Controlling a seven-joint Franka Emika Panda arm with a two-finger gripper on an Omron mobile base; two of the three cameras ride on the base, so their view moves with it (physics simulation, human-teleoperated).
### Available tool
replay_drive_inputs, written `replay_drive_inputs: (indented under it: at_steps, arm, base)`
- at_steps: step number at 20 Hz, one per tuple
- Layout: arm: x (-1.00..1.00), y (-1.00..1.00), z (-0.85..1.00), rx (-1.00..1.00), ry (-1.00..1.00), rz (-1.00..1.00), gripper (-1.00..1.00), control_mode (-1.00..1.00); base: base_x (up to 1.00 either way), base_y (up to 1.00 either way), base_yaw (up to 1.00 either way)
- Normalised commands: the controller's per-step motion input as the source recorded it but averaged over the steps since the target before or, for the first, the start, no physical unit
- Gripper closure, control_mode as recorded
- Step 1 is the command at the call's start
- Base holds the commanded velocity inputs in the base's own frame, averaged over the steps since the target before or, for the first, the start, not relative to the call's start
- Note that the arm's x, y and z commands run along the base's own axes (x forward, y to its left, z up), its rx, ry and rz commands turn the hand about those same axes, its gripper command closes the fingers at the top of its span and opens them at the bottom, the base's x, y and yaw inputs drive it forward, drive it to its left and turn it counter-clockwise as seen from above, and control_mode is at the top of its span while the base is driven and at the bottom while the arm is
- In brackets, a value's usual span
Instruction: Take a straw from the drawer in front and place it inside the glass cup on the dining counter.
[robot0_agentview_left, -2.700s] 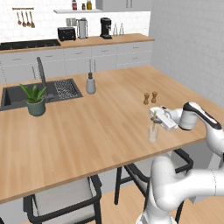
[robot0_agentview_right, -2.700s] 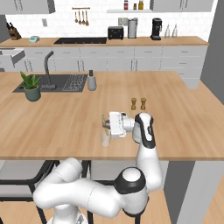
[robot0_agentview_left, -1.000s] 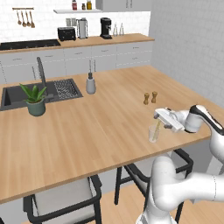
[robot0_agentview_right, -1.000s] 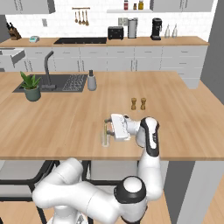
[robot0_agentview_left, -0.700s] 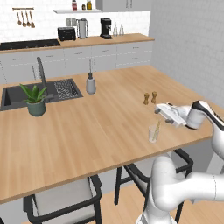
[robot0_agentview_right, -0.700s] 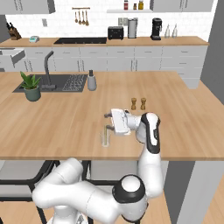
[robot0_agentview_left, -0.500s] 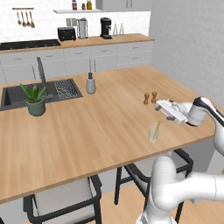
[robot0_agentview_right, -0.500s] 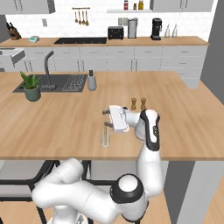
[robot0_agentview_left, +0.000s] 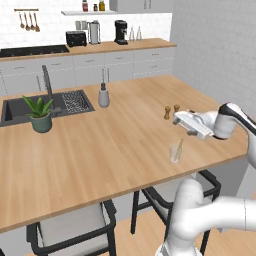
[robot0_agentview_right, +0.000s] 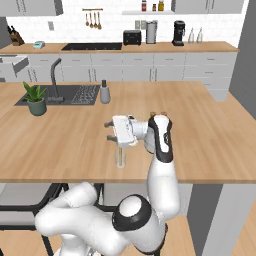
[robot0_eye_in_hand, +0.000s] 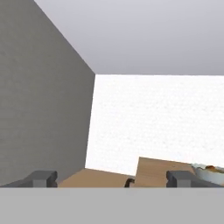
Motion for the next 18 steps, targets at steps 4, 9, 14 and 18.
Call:
replay_drive_inputs:
  at_steps: [4,9,14,18]
  arm:
    - [-0.37,0.38,0.52,-0.09,0.00,0.00,-1.00,-1.00]
    - [-0.33,0.42,0.38,-0.11,0.00,0.00,-1.00,-1.00]
    - [-0.18,0.55,0.17,-0.14,0.02,-0.01,-1.00,-1.00]
    - [-0.03,0.61,0.00,-0.16,0.06,-0.02,-1.00,-1.00]
  base:
    - [0.00,0.00,0.00]
    - [0.00,0.00,0.00]
    - [0.00,0.00,0.00]
    - [0.00,0.00,0.00]
